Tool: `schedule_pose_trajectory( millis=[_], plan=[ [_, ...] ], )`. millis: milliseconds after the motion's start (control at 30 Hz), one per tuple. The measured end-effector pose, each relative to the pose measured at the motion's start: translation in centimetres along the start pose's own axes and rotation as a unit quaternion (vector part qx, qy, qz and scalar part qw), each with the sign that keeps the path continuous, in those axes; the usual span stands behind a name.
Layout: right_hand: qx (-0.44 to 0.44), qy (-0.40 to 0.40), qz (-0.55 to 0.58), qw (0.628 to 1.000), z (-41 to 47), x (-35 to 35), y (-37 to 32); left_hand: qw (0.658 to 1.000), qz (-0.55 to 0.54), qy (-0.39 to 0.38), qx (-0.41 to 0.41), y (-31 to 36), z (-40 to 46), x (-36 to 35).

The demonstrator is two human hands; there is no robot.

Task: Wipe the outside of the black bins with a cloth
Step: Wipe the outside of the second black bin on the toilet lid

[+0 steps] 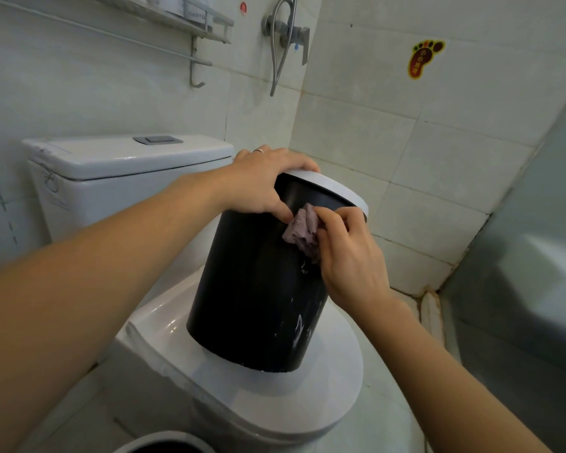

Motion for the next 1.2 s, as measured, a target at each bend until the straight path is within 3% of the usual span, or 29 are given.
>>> schedule_pose_trajectory(
  millis=[133,533,800,967,1200],
  plan=[
    [-0.002,-0.017,-0.023,1.0,-0.1,-0.1,-0.1,1.0,-0.002,-0.006,-0.001,0.0,0.0,0.0],
    [-0.019,0.104,-0.071,0.992,-0.5,1.2,0.3,1.0,-0.004,0.0,0.007,-0.2,0.0,0.0],
    [-0.004,0.12,-0.076,0.99,-1.2,0.5,0.1,1.0,-0.007,0.0,0.005,-0.1,0.1,-0.2],
    [0.011,0.162,-0.062,0.985,-0.7,1.0,0.5,1.0,0.006,0.001,0.01,-0.1,0.1,0.0],
    [-0.029,0.144,-0.001,0.989,-1.1,0.7,0.9,1.0,-0.016,-0.004,0.014,0.1,-0.1,0.0]
  ],
)
Point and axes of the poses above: each hand's wrist, its own z-axis towards the middle knuckle, its own x-axis out of the back of the hand, y = z × x, the point moved 6 cm from there along z, towards the middle knuckle, and after that the axes turned 15 degrees about -z, right-handed, at the moved point
